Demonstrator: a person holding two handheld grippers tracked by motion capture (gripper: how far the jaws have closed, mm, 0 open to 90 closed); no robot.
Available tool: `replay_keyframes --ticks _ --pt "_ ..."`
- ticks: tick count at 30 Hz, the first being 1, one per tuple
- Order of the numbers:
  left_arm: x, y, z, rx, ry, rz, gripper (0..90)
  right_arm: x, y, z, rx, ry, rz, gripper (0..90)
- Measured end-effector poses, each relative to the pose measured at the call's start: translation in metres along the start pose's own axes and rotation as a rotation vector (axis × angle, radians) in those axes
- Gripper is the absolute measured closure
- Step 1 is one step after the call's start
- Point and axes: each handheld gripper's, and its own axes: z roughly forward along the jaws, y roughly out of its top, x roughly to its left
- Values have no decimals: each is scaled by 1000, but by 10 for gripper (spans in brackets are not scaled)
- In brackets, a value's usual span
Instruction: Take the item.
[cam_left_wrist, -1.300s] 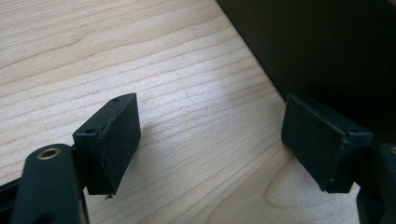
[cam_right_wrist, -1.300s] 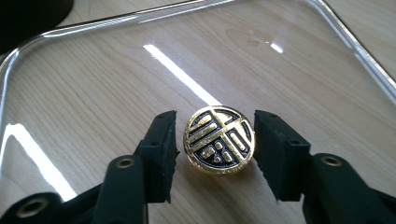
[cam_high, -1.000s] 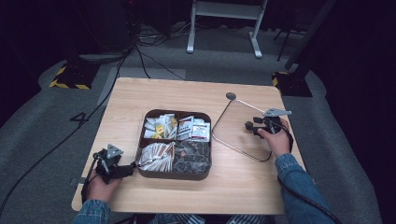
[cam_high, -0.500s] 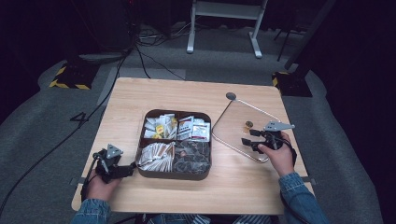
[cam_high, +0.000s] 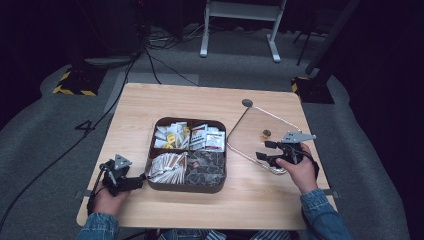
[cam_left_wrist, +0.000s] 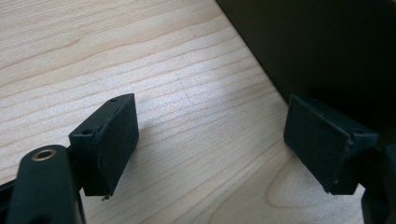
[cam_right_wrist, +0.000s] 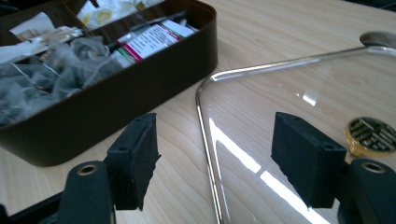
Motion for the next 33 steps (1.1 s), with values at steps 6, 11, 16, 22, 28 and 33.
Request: replay_keyframes --ticks 6,11,16,22,28,33 --pt "1 0 0 -1 -5 4 185 13 17 -6 -44 37 -27 321" --pt "1 -1 -1 0 -5 9 185 22 26 -5 -53 59 -42 320" --pt "0 -2 -2 2 -3 1 185 42 42 -3 -66 112 -85 329" --pt "-1 -3 -2 -2 4 -5 185 52 52 12 -62 175 -109 395" --pt "-1 -3 -2 -2 4 -3 186 64 64 38 -38 250 -124 392" --pt "-1 -3 -2 -2 4 -4 185 78 79 63 14 304 -165 419"
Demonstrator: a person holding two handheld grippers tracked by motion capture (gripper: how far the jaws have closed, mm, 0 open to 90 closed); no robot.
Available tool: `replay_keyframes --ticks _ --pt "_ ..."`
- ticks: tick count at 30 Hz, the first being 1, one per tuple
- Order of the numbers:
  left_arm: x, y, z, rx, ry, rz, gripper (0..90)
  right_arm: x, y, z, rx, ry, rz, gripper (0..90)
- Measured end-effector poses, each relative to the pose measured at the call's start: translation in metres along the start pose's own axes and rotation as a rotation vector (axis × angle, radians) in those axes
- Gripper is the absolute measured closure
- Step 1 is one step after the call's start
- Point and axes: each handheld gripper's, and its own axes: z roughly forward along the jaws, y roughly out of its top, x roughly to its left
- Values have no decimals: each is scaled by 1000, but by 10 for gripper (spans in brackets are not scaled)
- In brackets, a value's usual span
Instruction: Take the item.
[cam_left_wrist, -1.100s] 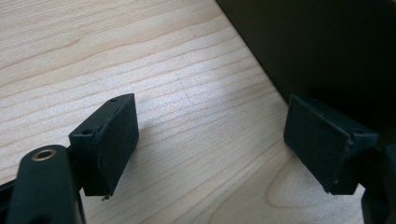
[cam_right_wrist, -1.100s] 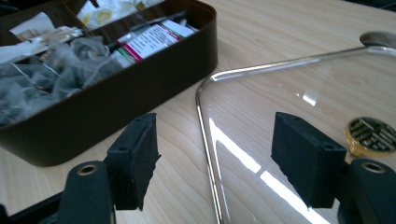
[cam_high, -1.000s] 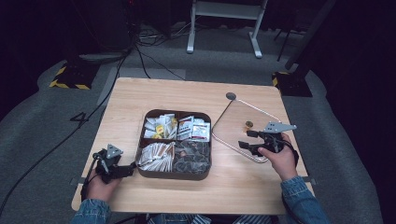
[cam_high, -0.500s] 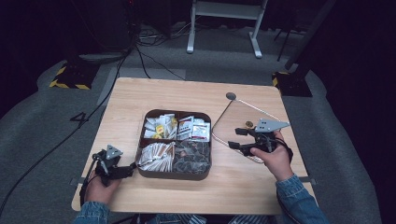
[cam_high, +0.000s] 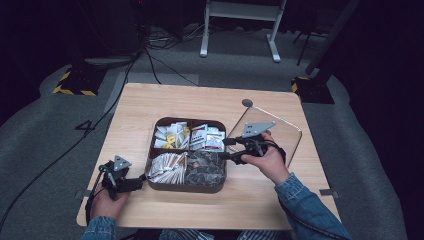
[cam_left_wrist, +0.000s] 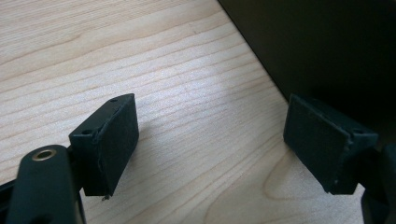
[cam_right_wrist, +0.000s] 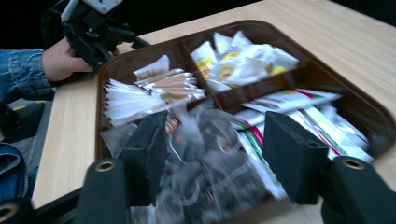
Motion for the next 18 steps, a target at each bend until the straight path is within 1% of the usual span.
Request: replay_keyframes --ticks 2,3,4,6,9,13,18 --pt "0 0 0 0 1 -2 185 3 8 10 15 19 -17 460" --pt "0 0 0 -1 3 -4 185 6 15 19 39 33 -42 474" --pt "-1 0 0 0 4 -5 185 6 15 19 39 33 -42 474" --pt "-1 0 0 0 6 -10 184 10 22 28 61 40 -66 486" --pt "-1 0 0 0 5 -8 184 14 31 39 84 54 -78 494" --pt "-1 0 0 0 5 -8 184 19 40 54 115 72 -71 521" --pt "0 0 0 0 4 -5 184 27 47 74 148 83 -96 550"
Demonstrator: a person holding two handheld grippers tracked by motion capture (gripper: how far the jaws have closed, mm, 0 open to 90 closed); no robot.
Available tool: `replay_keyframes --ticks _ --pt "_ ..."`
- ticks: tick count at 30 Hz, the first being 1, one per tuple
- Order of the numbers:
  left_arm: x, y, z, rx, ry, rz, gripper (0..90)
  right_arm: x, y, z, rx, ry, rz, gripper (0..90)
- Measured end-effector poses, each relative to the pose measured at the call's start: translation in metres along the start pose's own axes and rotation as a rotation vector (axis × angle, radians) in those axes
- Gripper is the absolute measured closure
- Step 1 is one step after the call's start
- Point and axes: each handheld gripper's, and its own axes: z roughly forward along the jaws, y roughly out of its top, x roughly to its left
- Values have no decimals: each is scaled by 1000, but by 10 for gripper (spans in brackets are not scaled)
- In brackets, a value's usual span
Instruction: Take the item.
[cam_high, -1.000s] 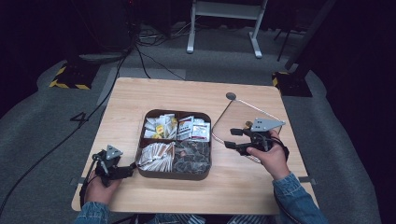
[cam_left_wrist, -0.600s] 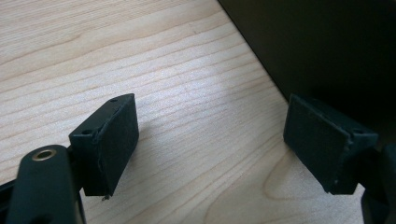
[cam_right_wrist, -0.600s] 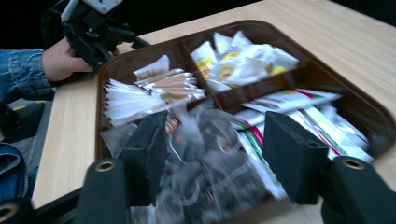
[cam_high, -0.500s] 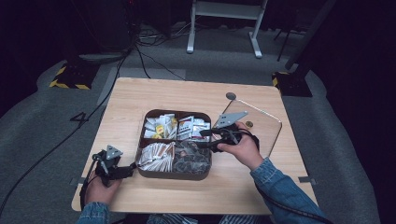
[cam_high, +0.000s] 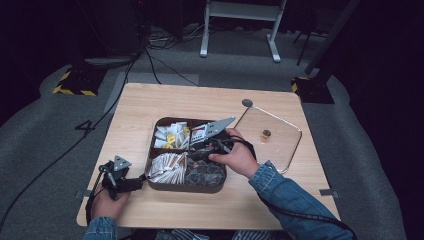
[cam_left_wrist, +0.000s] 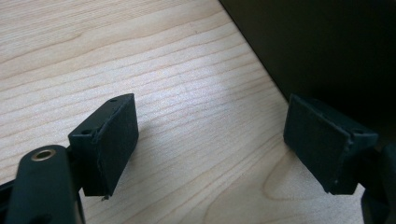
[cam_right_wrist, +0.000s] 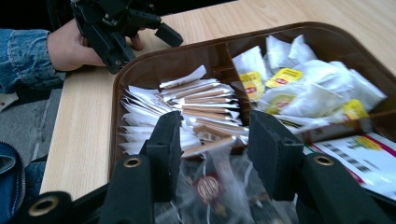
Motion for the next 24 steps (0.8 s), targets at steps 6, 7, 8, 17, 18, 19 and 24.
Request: replay_keyframes --ticks 6,7,8,17,18,19,24 --pt "0 1 0 3 1 -1 184 4 9 20 23 8 6 546" --pt "0 1 0 3 0 -2 184 4 10 22 22 8 9 545" --pt "0 1 0 3 0 -2 184 5 11 25 25 10 8 545" --pt "0 1 0 3 0 -2 184 12 20 60 50 34 8 610" --pt "0 1 0 3 0 -2 184 12 20 60 50 34 8 610" --pt "0 1 0 3 1 -2 184 12 21 66 46 48 19 594" --pt "0 1 0 3 1 -2 184 12 21 77 83 73 57 563"
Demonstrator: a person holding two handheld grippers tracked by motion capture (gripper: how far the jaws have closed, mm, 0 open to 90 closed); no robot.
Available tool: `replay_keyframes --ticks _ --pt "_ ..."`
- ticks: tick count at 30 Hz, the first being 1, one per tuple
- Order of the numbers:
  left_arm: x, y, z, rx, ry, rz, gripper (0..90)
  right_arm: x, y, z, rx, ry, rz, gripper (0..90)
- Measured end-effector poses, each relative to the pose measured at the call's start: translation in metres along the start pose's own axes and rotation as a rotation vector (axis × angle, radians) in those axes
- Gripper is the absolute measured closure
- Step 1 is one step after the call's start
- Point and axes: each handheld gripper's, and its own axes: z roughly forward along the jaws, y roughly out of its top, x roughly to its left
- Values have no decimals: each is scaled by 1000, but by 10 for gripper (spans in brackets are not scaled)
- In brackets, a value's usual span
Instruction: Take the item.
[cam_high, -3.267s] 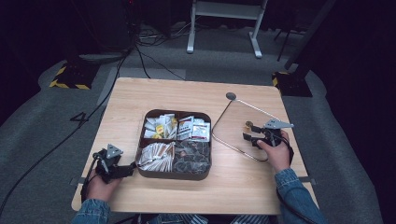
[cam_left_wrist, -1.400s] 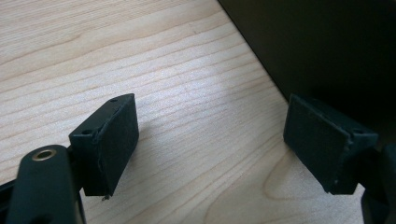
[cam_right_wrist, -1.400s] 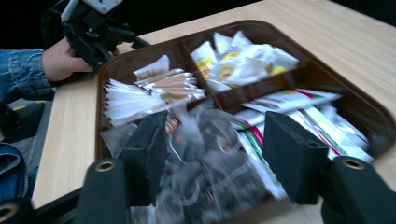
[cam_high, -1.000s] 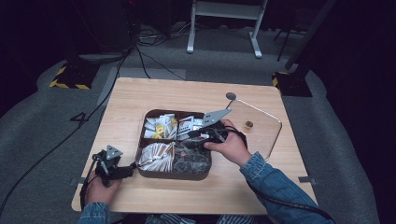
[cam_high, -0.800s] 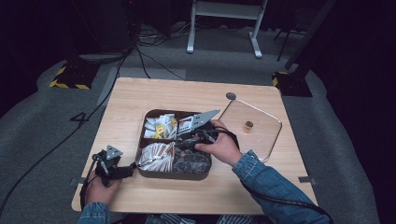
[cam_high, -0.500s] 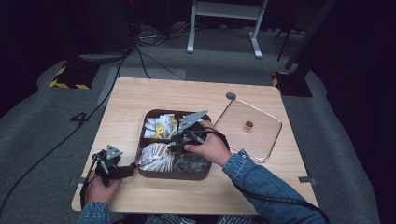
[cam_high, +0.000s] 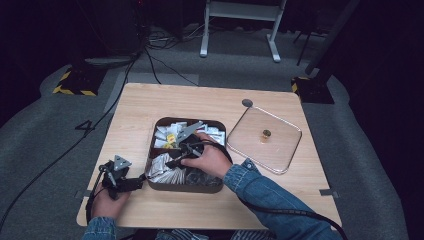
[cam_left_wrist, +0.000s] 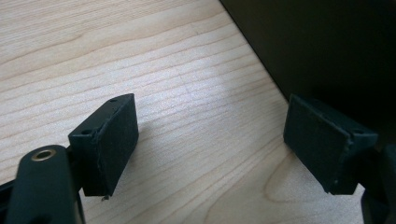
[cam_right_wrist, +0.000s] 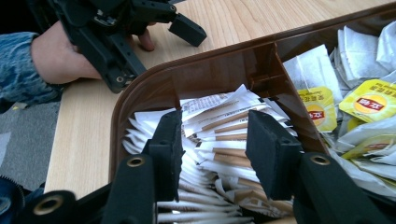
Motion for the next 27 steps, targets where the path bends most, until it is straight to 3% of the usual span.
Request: replay_keyframes --ticks 4,10,16,27 --pt "0 0 0 0 0 0 184 1 2 7 -7 -12 -5 544" --pt "0 0 0 0 0 0 184 5 7 18 39 -24 13 538" --pt "0 0 0 0 -1 0 184 8 10 30 56 -7 37 518" --pt "0 0 0 0 -1 0 184 11 14 43 72 -16 30 616"
